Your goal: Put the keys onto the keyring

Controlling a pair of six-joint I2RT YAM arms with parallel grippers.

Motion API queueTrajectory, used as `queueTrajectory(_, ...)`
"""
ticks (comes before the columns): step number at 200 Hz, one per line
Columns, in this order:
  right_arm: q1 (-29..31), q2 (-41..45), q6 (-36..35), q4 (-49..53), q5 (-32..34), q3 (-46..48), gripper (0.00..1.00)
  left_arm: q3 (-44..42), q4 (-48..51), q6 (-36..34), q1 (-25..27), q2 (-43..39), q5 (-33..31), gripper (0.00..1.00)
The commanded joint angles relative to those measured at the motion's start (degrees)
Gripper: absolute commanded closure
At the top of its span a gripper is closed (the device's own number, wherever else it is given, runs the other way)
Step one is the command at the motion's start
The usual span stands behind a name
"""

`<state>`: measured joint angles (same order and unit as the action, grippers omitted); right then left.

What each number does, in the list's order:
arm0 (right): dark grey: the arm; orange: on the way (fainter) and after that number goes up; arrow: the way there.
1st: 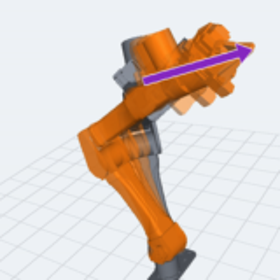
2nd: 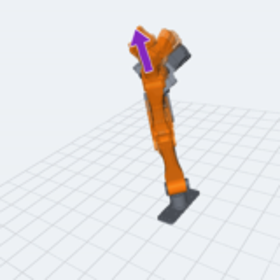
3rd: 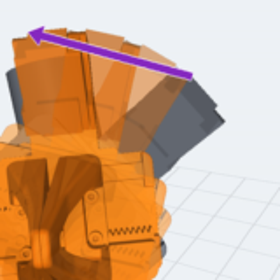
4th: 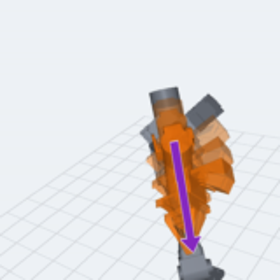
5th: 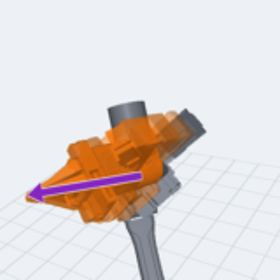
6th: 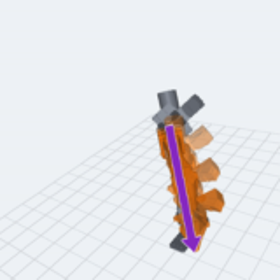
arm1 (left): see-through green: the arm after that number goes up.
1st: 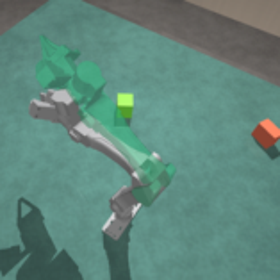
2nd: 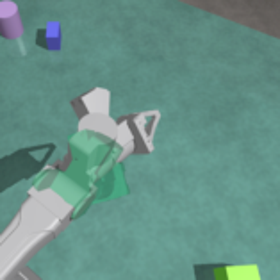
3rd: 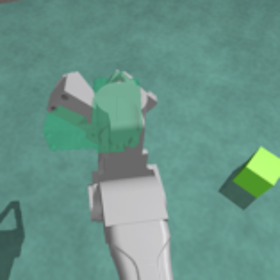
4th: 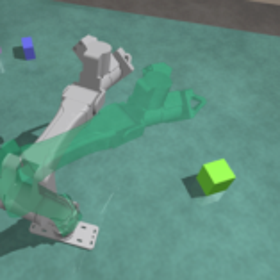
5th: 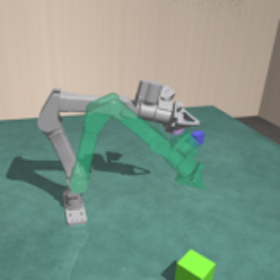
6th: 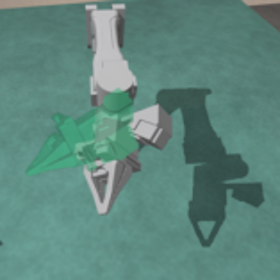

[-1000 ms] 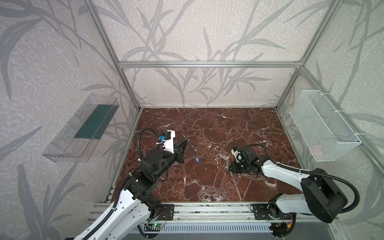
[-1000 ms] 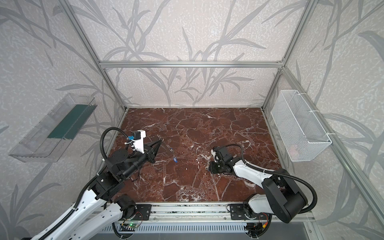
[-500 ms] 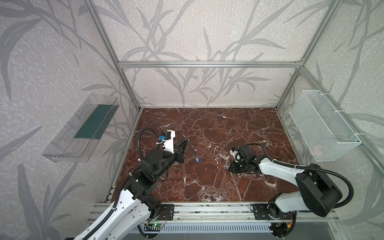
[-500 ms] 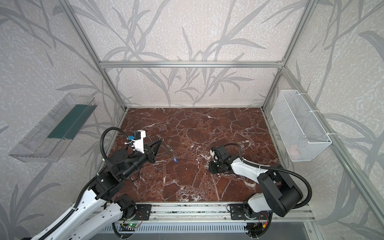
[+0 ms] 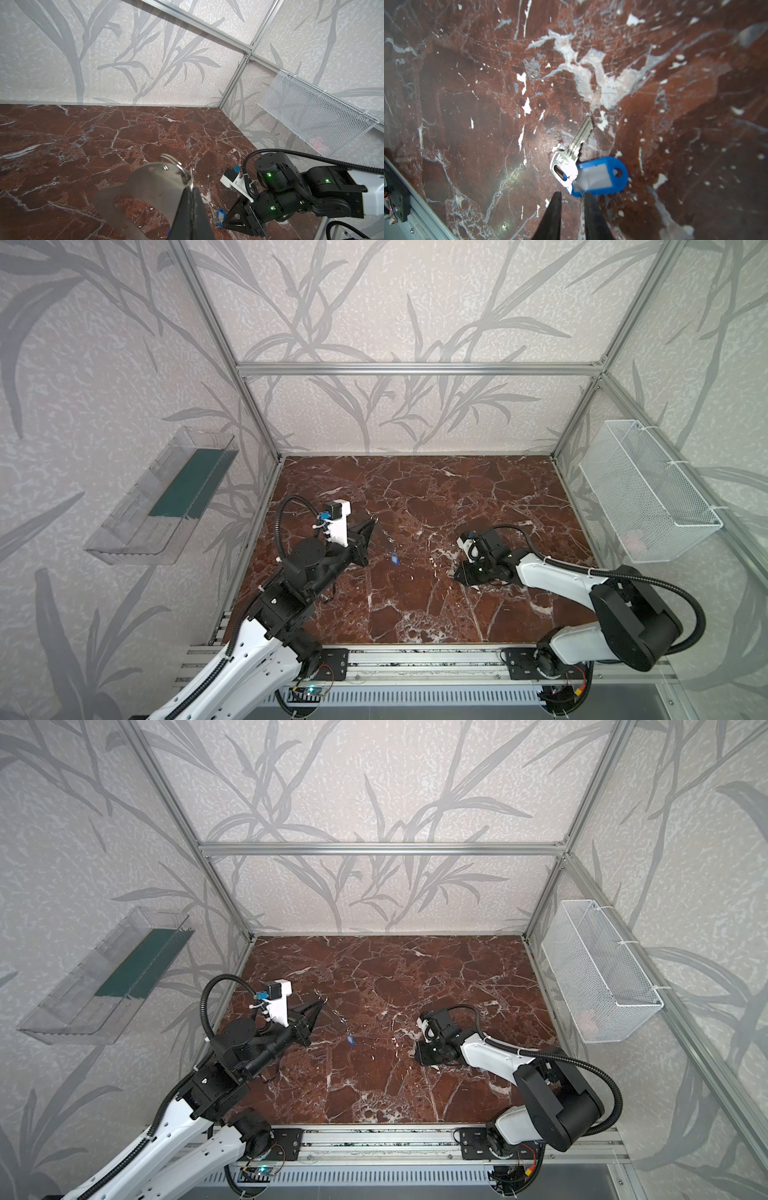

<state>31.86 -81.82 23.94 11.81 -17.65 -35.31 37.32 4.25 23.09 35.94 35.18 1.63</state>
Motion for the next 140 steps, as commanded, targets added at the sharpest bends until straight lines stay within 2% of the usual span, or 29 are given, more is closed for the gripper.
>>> queueTrajectory(1, -0.2, -0.5, -0.6, 0.4, -0.9, -1.4, 0.78, -0.1, -2.3, 0.2, 0.0, -0.2, 0.3, 1.0)
queueTrajectory(52, -0.2, -0.4, -2.1, 2.7, 2.2, -2.4, 0.75, -0.1, -2.3, 0.2, 0.0, -0.1, 0.4, 1.0)
queueTrajectory(140, 0.4, -3.8, -1.4, 2.6, 1.8, -3.0, 0.75, -0.2, -2.3, 0.2, 0.0, -0.2, 0.4, 1.0)
